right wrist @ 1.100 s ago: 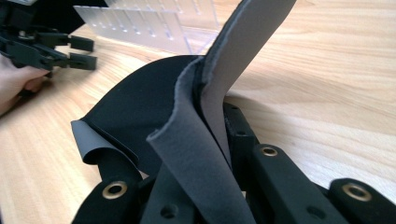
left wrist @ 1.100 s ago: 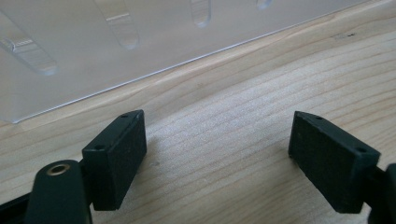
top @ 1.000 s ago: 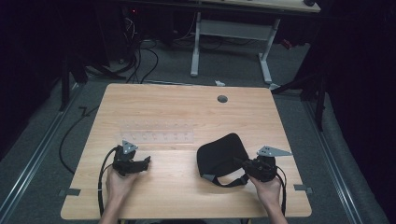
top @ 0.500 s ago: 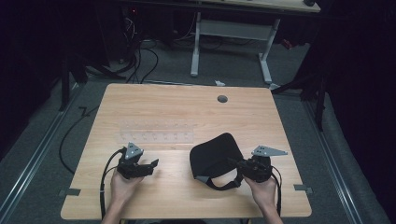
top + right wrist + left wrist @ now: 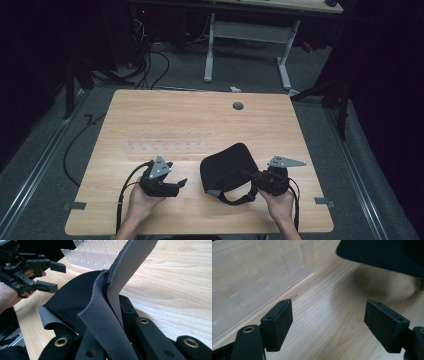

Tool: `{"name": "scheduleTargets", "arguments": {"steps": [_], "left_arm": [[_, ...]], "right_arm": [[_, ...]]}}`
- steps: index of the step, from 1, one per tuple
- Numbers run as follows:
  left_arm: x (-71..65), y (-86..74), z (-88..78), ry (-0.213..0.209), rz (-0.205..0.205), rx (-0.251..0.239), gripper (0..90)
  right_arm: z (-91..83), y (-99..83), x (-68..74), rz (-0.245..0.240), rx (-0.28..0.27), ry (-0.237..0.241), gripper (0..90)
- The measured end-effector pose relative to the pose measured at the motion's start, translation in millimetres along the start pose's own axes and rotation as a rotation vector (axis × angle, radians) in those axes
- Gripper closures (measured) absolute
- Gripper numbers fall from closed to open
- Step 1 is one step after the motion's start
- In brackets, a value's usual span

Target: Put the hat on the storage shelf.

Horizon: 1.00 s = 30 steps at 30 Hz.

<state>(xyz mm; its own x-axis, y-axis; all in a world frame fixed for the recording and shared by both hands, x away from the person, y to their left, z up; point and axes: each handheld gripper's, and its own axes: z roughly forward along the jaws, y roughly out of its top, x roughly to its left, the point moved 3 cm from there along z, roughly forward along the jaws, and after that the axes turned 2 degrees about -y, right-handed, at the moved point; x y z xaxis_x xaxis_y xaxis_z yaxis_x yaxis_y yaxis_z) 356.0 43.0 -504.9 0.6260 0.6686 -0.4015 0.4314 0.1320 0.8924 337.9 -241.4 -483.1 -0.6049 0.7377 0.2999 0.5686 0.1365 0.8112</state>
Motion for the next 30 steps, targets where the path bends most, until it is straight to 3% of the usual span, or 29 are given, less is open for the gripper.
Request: {"name": "scheduleTargets", "arguments": {"steps": [2, 9, 21, 30], "left_arm": [[-8.7, -0.5, 2.0, -0.029, 0.004, 0.004, 22.8], [-26.5, -2.4, 7.0, -0.069, 0.052, 0.022, 21.2], [-38.7, -7.8, 11.2, -0.109, 0.099, 0.044, 22.2], [-40.4, -9.4, 9.9, -0.105, 0.129, 0.048, 25.3]], "right_arm": [[0.4, 0.4, 0.8, 0.008, 0.001, 0.007, 85.0], [3.5, 2.5, 4.2, 0.011, 0.011, 0.022, 85.0], [15.6, 8.6, 15.9, 0.005, 0.051, 0.049, 84.6], [17.9, 9.9, 21.1, 0.001, 0.049, 0.069, 84.6]]}}
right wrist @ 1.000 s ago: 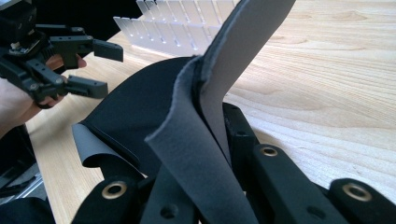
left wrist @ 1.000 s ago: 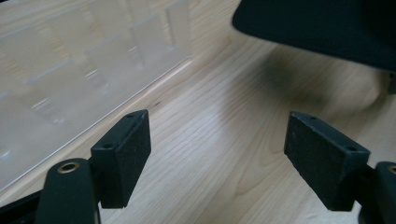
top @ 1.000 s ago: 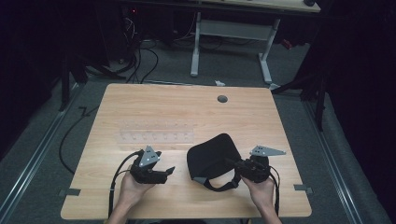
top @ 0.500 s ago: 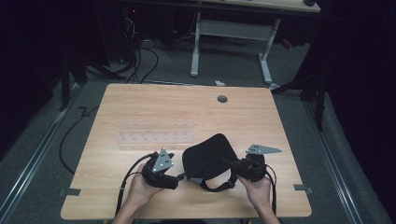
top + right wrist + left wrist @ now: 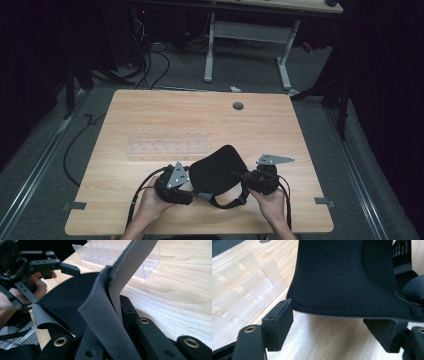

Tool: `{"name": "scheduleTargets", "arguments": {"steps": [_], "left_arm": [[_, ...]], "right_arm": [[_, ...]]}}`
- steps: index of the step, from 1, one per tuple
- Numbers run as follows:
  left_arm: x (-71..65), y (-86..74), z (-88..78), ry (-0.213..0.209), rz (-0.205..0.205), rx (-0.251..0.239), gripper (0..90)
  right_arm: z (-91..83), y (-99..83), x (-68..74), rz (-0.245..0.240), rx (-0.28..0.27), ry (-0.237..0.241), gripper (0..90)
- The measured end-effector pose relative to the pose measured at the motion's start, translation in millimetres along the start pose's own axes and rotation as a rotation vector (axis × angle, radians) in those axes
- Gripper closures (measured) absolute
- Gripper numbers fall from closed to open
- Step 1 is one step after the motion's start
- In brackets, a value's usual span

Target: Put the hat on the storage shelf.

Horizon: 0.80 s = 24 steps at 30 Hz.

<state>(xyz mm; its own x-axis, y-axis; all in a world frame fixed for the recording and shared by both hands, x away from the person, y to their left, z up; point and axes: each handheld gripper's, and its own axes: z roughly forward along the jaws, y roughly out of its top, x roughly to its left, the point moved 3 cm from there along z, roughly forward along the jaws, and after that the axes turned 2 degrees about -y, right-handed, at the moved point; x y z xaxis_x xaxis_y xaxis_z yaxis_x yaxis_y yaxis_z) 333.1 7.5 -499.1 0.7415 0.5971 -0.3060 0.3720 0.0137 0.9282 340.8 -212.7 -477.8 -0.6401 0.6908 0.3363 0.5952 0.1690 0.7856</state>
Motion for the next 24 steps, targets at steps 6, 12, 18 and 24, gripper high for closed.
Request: {"name": "scheduleTargets", "arguments": {"steps": [6, 12, 18, 24], "left_arm": [[-2.7, 0.4, -0.2, -0.015, 0.008, -0.007, 35.0], [-8.0, 4.3, -0.6, -0.032, 0.015, -0.009, 40.6], [-11.4, 4.4, 0.4, -0.050, 0.010, 0.006, 46.2], [-13.8, 4.2, -1.8, -0.079, 0.012, 0.032, 56.9]], "right_arm": [[-0.6, 2.3, 2.5, 0.006, -0.007, 0.023, 84.5], [4.8, 3.8, 5.6, 0.018, -0.008, 0.047, 84.2], [6.6, 5.7, 9.1, 0.019, -0.008, 0.060, 84.0], [8.2, 5.9, 10.9, 0.025, -0.004, 0.070, 83.4]]}}
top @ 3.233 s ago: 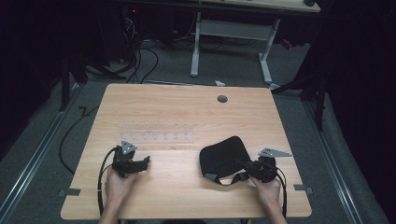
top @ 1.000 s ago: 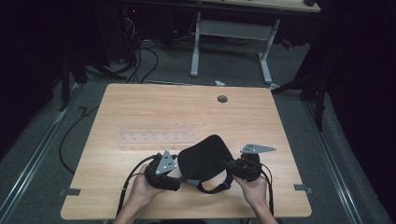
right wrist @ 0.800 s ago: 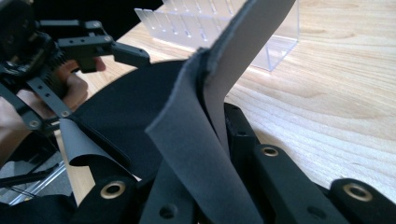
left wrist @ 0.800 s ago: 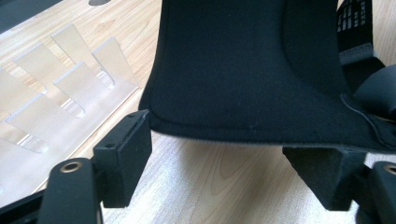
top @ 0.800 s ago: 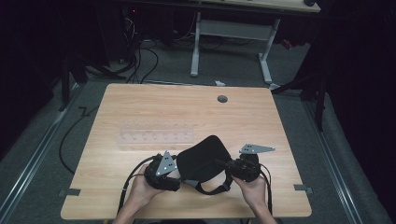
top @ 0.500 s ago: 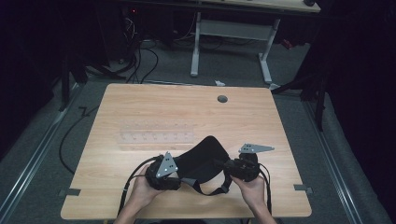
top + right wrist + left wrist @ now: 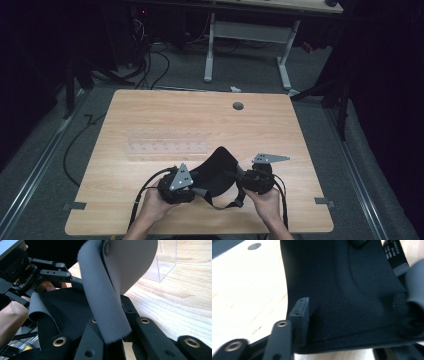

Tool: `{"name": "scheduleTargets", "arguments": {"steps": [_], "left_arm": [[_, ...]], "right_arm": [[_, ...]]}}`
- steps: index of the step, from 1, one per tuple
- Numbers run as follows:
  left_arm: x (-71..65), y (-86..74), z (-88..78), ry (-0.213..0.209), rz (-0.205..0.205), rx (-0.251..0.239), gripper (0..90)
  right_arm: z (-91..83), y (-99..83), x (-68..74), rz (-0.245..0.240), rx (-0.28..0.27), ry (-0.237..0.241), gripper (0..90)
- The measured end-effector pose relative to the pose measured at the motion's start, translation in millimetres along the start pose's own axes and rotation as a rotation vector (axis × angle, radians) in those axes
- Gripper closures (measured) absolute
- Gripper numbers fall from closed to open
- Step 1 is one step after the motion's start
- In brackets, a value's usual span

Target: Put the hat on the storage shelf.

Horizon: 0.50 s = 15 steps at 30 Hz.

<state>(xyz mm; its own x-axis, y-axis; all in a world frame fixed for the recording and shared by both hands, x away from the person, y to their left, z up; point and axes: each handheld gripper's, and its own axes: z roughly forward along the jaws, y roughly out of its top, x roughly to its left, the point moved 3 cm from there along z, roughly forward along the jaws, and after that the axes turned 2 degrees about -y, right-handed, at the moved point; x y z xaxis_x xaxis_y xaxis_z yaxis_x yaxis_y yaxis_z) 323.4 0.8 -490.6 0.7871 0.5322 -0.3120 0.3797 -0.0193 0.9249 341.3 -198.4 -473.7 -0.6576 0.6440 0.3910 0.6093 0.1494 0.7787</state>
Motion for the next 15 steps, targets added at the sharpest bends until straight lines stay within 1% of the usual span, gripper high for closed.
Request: {"name": "scheduleTargets", "arguments": {"steps": [1, 2, 3, 4, 5, 7, 9, 10, 11, 12, 13, 15], "left_arm": [[-0.6, 0.6, -0.6, -0.009, -0.010, -0.002, 56.9], [-0.3, 2.4, -3.1, -0.026, -0.021, -0.003, 61.2], [-0.3, 2.4, -3.1, -0.026, -0.021, -0.003, 63.2], [-0.3, 3.2, -4.2, -0.032, -0.022, -0.006, 63.2], [-0.7, 4.0, -5.9, -0.045, -0.022, -0.004, 66.5], [-2.0, 4.4, -7.1, -0.057, -0.021, 0.001, 70.1], [-3.0, 4.5, -7.5, -0.063, -0.020, 0.002, 74.0], [-5.1, 5.0, -9.1, -0.085, -0.009, 0.008, 76.4], [-5.1, 5.0, -9.1, -0.085, -0.009, 0.008, 79.0], [-8.8, 5.4, -11.7, -0.116, 0.009, 0.005, 82.0], [-10.8, 5.5, -12.8, -0.132, 0.011, 0.003, 84.5], [-12.9, 4.9, -13.2, -0.136, 0.018, 0.005, 86.1]], "right_arm": [[-0.3, -0.2, 0.0, 0.001, 0.001, 0.002, 82.9], [-0.9, -0.3, -0.2, 0.000, 0.001, 0.007, 81.1], [-0.9, -0.3, -0.2, 0.000, 0.001, 0.007, 81.1], [-1.2, -0.4, -0.4, 0.001, 0.000, 0.011, 80.5], [-1.6, -0.4, -0.3, -0.003, -0.002, 0.018, 79.2], [-1.7, -0.1, -1.0, -0.006, -0.005, 0.021, 78.1], [-2.1, 0.0, -1.0, -0.001, -0.004, 0.022, 77.4], [-2.3, 0.5, -2.2, -0.002, -0.011, 0.019, 75.0], [-2.3, 0.5, -2.2, -0.002, -0.011, 0.019, 75.0], [-2.7, 1.1, -3.3, 0.000, -0.016, 0.007, 71.1], [-3.1, 1.6, -4.3, -0.003, -0.020, 0.000, 69.3], [-4.8, 2.5, -5.1, -0.004, -0.030, -0.012, 64.4]]}}
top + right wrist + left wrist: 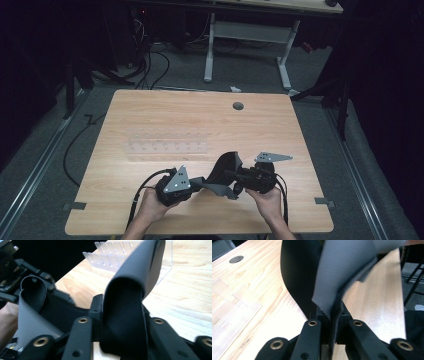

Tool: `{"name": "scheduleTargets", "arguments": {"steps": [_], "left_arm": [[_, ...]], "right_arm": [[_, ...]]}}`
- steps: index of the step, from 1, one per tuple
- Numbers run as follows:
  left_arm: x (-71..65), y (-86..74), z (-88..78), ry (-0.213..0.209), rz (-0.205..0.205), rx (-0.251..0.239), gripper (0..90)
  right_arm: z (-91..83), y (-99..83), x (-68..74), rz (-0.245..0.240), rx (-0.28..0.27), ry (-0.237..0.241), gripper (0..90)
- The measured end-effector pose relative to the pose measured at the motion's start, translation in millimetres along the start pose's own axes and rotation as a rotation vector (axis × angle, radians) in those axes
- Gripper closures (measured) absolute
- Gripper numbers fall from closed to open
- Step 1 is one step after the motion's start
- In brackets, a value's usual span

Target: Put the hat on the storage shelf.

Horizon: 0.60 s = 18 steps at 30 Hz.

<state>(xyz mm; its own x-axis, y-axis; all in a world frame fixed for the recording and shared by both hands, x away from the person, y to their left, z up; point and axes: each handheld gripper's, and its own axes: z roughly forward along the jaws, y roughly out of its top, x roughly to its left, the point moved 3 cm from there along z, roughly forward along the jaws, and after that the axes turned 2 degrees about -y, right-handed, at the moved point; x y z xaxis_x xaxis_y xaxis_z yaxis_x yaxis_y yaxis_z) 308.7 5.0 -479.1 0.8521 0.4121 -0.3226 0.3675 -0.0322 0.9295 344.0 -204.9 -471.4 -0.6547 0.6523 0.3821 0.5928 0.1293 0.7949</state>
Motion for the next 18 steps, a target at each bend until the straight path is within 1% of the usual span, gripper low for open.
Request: {"name": "scheduleTargets", "arguments": {"steps": [1, 2, 3, 4, 5, 6, 7, 8, 9, 10, 11, 12, 15, 16, 17, 18], "left_arm": [[0.0, 0.0, 0.0, 0.000, 0.000, 0.000, 86.3], [-0.1, -0.7, -0.2, 0.003, 0.007, 0.005, 86.3], [1.2, -0.3, -1.2, 0.007, -0.005, 0.004, 86.4], [1.2, -0.3, -1.2, 0.007, -0.005, 0.004, 86.4], [3.3, 1.6, -3.7, 0.010, -0.021, -0.005, 86.3], [3.3, 1.6, -3.7, 0.010, -0.021, -0.005, 86.4], [4.0, 3.3, -5.2, 0.012, -0.032, -0.019, 86.4], [5.4, 5.7, -7.7, 0.011, -0.047, -0.028, 86.4], [8.5, 10.4, -12.8, 0.015, -0.074, -0.049, 86.3], [8.5, 10.4, -12.8, 0.015, -0.074, -0.049, 86.3], [10.4, 13.8, -17.6, 0.015, -0.095, -0.063, 86.3], [11.4, 14.8, -19.2, 0.019, -0.104, -0.069, 86.3], [14.5, 16.0, -22.9, 0.029, -0.123, -0.078, 86.3], [15.6, 16.2, -24.2, 0.033, -0.123, -0.079, 86.3], [15.6, 16.2, -24.2, 0.033, -0.123, -0.079, 86.3], [17.1, 17.3, -26.7, 0.039, -0.132, -0.086, 86.3]], "right_arm": [[0.0, 0.0, 0.0, 0.000, 0.000, 0.000, 64.4], [-2.2, 1.1, -0.1, -0.009, -0.018, -0.005, 59.1], [-3.6, 1.5, -0.4, -0.012, -0.030, -0.008, 55.9], [-3.6, 1.5, -0.4, -0.012, -0.030, -0.008, 55.9], [-7.2, 2.3, -1.3, -0.004, -0.056, -0.009, 51.9], [-9.5, 2.4, -2.3, 0.003, -0.071, 0.000, 50.1], [-11.8, 2.4, -3.4, 0.012, -0.083, 0.006, 48.5], [-11.8, 2.4, -3.4, 0.012, -0.083, 0.006, 48.5], [-15.5, 0.9, -7.3, 0.017, -0.092, 0.001, 44.4], [-17.1, -0.7, -9.8, 0.023, -0.093, -0.003, 43.5], [-18.0, -2.6, -12.3, 0.027, -0.090, -0.009, 42.9], [-18.4, -5.0, -14.7, 0.025, -0.081, -0.023, 42.5], [-15.6, -13.8, -23.5, 0.014, -0.040, -0.087, 41.1], [-14.1, -17.0, -26.8, 0.014, -0.027, -0.107, 40.8], [-14.1, -17.0, -26.8, 0.014, -0.027, -0.107, 40.8], [-11.0, -23.3, -33.5, 0.014, -0.005, -0.148, 40.2]]}}
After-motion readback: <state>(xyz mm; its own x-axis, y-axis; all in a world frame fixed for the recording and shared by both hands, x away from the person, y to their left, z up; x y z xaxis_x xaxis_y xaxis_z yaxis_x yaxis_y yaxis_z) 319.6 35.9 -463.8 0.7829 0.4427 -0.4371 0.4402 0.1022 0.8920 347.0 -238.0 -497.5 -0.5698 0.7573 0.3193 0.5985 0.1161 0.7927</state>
